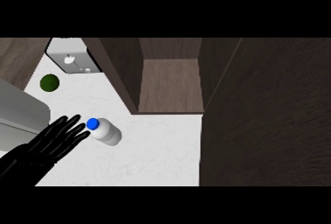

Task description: Pick up the bottled water, place it into the cabinet and close the cabinet

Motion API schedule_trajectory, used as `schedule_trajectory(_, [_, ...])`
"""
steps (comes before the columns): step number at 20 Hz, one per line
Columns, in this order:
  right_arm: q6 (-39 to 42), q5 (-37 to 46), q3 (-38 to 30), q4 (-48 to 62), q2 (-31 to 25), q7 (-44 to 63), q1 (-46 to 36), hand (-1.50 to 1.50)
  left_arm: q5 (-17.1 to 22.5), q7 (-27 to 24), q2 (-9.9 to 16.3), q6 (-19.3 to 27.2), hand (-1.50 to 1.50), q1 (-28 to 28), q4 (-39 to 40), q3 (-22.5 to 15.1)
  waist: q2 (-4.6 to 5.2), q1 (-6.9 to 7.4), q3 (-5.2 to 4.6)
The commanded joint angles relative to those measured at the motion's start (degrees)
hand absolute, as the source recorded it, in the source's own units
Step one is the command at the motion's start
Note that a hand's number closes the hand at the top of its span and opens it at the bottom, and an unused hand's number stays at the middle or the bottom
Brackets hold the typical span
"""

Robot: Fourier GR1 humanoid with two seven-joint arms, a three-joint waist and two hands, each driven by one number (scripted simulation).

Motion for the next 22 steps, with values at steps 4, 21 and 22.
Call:
schedule_trajectory(4, [0.4,1.0,2.3,-1.9,1.7,-0.4,4.0,-1.5,8.1,1.1,4.0,-10.0,-1.5,2.3,4.9,7.7,-0.01,0.44,-0.02])
schedule_trajectory(21, [7.8,0.3,-2.4,5.0,1.4,-8.9,6.4,-1.5,5.4,1.3,0.1,-15.5,-1.5,0.0,12.6,14.4,0.02,0.46,0.01])
schedule_trajectory(22, [9.8,1.8,-0.3,0.9,1.5,-11.6,13.4,-1.5,3.6,0.3,0.2,-15.7,-1.5,-4.1,18.1,15.6,-0.01,-0.05,-0.01])
